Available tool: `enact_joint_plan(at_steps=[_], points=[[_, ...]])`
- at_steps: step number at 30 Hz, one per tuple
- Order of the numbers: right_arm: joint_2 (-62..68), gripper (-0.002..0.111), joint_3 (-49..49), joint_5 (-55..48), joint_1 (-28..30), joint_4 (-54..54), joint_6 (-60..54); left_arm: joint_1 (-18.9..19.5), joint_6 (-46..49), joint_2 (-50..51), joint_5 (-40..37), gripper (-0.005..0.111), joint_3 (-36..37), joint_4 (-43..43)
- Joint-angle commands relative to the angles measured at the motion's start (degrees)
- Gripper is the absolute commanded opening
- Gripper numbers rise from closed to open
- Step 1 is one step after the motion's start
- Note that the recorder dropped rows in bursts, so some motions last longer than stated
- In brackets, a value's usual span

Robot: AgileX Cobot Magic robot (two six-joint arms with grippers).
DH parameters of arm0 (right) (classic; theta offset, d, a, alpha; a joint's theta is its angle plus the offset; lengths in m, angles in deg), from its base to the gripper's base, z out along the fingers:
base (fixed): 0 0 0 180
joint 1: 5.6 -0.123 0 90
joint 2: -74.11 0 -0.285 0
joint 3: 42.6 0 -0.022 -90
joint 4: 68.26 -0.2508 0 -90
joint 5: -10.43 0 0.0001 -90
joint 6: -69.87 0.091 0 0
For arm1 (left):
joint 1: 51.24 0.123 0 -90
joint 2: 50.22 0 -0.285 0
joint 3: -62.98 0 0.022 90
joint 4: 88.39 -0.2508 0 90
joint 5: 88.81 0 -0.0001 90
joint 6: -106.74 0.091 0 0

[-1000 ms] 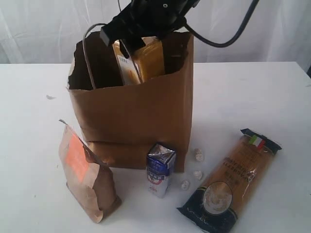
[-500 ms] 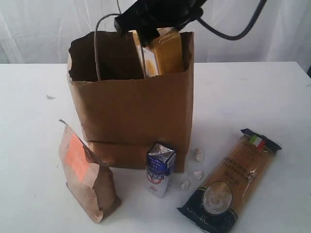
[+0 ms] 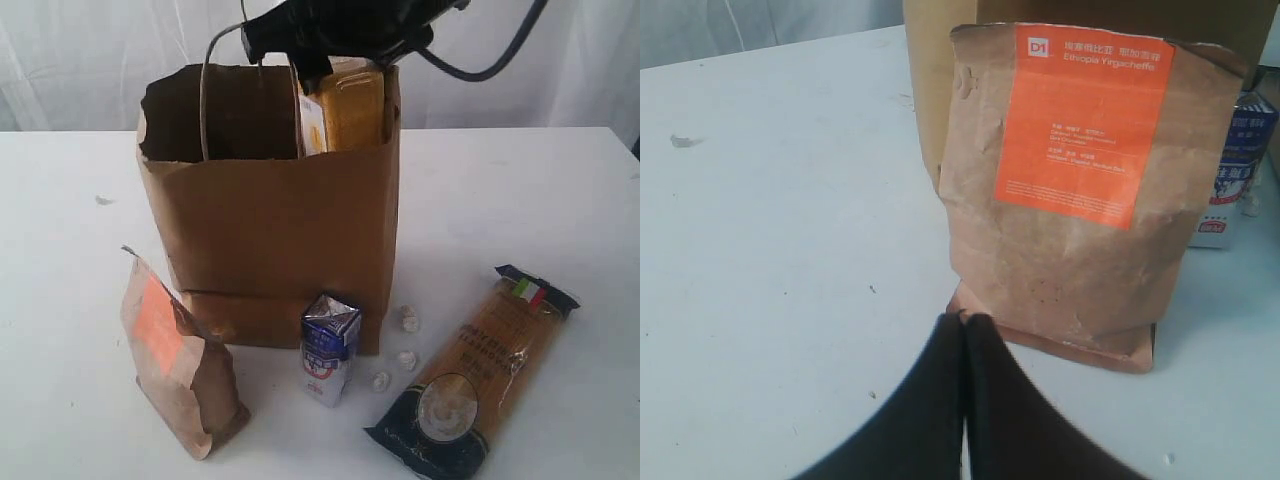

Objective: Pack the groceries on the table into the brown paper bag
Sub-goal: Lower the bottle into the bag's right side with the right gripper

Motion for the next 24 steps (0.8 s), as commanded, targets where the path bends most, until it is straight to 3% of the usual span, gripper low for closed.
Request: enact_joint_plan(at_steps=[1, 6, 9, 24], points=[[-0.6, 0.0, 0.8, 4.2, 0.2, 4.3, 7.0, 0.2, 0.2, -0.3, 0.1, 0.0, 0.2, 0.2], [-1.2, 0.0, 5.9, 6.1, -1.6, 10.5, 10.7, 0.2, 0.2, -0.3, 0.1, 0.0, 0.2, 0.2], [-3.6, 0.0, 11.4, 13.4, -4.9, 17.7, 16.7, 0.2, 0.2, -0.3, 0.1, 0.0, 0.2, 0.2], [-9.9, 0.0, 13.9, 12.6, -6.3, 22.7, 17.3, 0.2, 0.2, -0.3, 0.1, 0.0, 0.2, 0.2]])
